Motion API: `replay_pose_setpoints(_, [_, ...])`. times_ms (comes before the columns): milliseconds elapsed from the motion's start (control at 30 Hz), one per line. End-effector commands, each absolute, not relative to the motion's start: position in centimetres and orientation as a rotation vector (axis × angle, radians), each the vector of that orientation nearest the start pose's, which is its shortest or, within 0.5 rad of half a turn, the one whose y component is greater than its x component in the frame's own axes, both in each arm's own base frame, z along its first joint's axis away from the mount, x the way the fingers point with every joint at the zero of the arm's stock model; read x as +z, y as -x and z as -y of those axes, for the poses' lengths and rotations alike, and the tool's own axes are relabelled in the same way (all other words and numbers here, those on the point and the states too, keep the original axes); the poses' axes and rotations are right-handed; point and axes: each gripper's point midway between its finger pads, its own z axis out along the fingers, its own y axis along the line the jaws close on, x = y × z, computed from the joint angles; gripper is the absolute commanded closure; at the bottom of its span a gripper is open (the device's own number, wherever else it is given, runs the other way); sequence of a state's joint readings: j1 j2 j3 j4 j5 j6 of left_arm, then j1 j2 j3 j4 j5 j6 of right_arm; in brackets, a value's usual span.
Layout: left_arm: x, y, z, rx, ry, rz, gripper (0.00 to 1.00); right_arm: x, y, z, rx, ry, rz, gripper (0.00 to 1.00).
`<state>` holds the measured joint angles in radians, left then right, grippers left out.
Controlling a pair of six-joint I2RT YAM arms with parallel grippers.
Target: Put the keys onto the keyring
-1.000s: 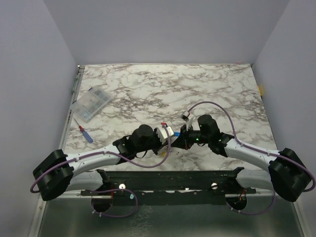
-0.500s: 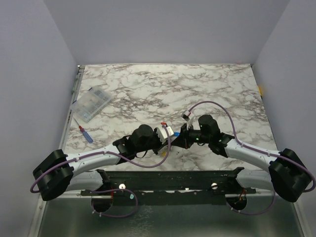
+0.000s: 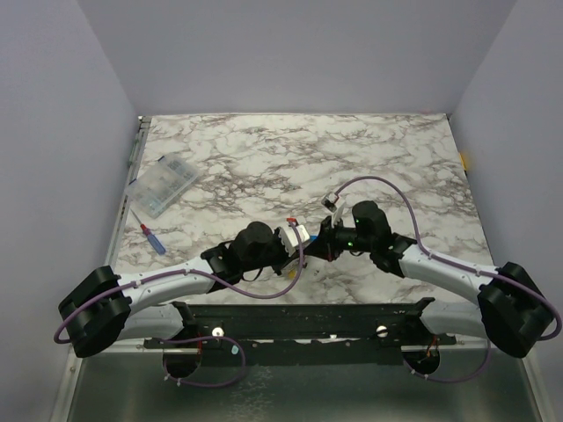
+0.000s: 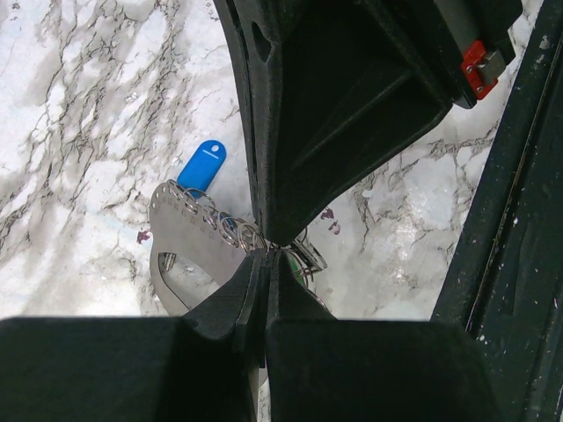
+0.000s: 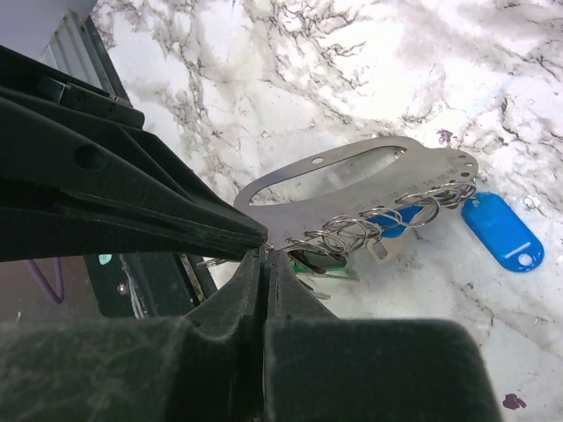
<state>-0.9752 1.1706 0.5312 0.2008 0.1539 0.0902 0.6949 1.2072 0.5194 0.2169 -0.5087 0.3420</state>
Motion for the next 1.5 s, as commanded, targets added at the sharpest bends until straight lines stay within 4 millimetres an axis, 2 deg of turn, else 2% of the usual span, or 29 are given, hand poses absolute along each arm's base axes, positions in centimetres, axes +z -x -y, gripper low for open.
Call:
replay_pose_setpoints(0, [12.5,-17.7,31.4,-0.756,-1.134,-1.695,1.0,12.5,-20.3,-29.3,1.118,0.721,-2.019,0.99])
replay_pose_setpoints(300, [12.5,-17.7,31.5,-0.756,-1.135,-1.696,1.0,11.5,-20.5,-28.8,1.081,0.698,-2.066,0.99])
replay_pose_setpoints(1267, [12.7,-17.6,31.4,-0.762,-1.132,-1.689,1.0,10.8,-20.6,-29.0,1.097,0.647,-2.126,0.99])
replay_pose_setpoints(1367, [12.7,-17.6,31.4,-0.762,-1.132,-1.688,1.0,11.0,-20.6,-29.0,1.098,0.638,-2.13,0.94])
replay_pose_setpoints(1467, [12.7,-17.7,31.4,-0.761,-1.133,-1.686,1.0,11.3,-20.6,-29.0,1.098,0.635,-2.125,0.84])
